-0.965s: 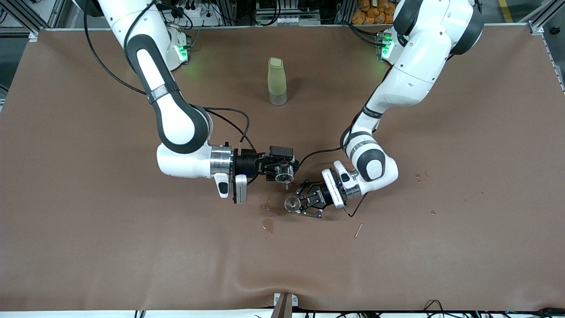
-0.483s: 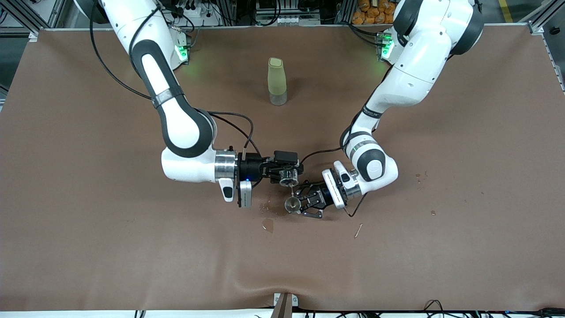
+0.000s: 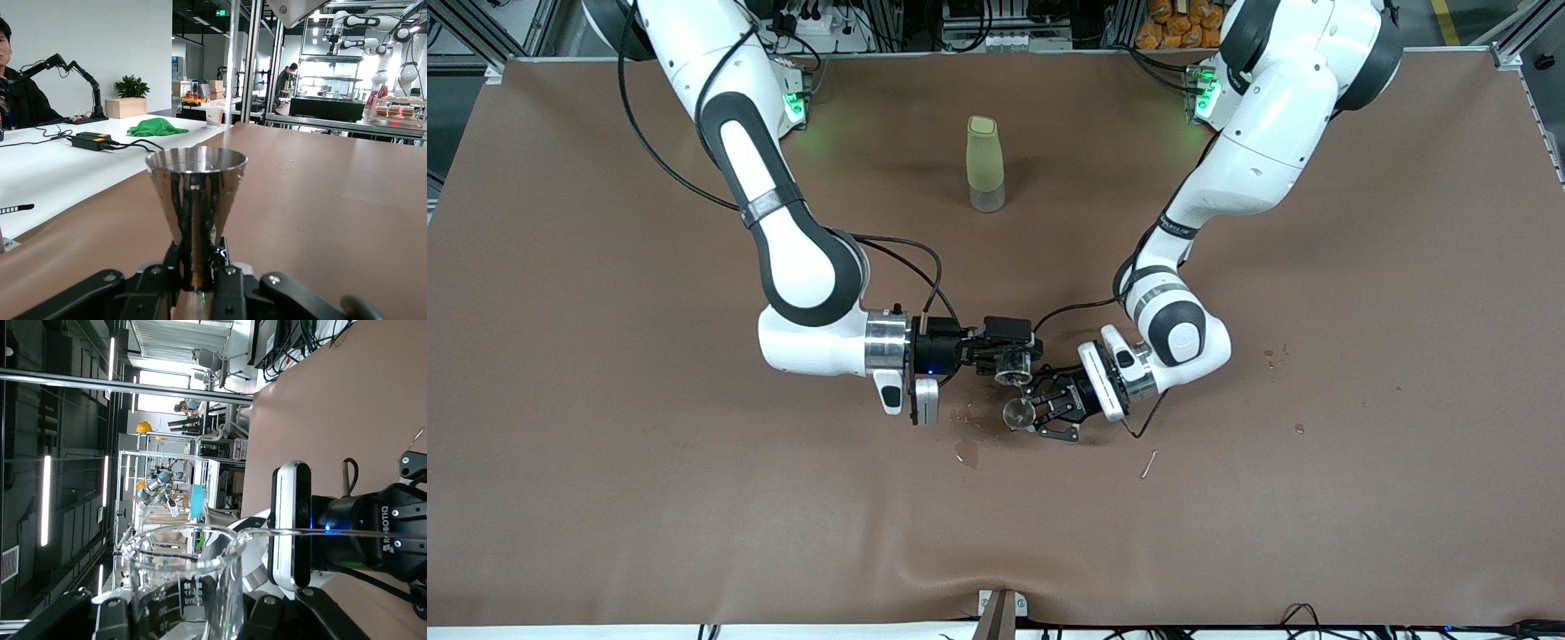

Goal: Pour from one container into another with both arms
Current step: 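Hold the beaker tilted, pouring liquid into the jigger held by the left gripper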

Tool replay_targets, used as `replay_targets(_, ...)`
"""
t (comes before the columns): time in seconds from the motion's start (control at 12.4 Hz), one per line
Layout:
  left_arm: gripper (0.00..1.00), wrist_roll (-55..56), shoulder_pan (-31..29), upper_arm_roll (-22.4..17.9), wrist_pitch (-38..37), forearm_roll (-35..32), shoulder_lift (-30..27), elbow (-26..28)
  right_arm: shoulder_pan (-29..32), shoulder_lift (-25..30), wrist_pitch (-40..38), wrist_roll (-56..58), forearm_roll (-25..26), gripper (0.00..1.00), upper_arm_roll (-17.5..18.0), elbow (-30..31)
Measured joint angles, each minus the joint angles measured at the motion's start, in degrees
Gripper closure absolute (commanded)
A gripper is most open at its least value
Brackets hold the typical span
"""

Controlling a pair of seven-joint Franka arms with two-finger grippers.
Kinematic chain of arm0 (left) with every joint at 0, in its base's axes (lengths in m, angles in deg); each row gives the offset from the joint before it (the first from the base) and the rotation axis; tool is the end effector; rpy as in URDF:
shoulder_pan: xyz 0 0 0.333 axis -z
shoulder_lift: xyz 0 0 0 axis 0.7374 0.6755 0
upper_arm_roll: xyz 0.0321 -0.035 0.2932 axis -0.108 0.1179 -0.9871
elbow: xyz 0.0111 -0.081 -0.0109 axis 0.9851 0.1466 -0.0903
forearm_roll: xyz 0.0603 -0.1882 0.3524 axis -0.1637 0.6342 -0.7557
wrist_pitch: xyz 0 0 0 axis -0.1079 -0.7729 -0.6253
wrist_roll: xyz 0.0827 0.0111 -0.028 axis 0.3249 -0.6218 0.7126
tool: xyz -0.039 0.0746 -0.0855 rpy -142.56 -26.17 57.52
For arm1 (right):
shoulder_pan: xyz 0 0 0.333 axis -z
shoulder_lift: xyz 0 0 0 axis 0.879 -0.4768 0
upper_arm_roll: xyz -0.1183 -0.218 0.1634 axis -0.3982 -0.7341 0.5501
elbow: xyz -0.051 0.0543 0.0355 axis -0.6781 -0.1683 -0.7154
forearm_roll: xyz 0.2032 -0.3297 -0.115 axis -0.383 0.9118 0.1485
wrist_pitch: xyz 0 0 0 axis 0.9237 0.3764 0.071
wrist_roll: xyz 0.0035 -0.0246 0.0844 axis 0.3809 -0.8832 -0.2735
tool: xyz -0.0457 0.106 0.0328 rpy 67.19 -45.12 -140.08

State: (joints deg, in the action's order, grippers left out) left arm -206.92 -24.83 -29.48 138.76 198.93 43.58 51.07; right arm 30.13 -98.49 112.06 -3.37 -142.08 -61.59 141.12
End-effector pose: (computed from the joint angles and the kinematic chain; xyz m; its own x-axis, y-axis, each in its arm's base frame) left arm 0.6366 -0.3578 0.1257 0.1158 -0.1297 0.9848 -0.9366 -0.3444 0.0648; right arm 0.6410 0.4307 0.3235 0.9943 -0.0036 0.1062 0.1048 -0.1330 -0.9856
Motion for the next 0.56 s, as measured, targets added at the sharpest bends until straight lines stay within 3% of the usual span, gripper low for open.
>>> replay_targets(0.56, 1.00, 0.0, -0.1, 0.0, 0.0, 0.0, 0.0, 0.3, 0.0, -0.2, 0.9, -7.9, 0.0, 1.00, 0.0, -1.2)
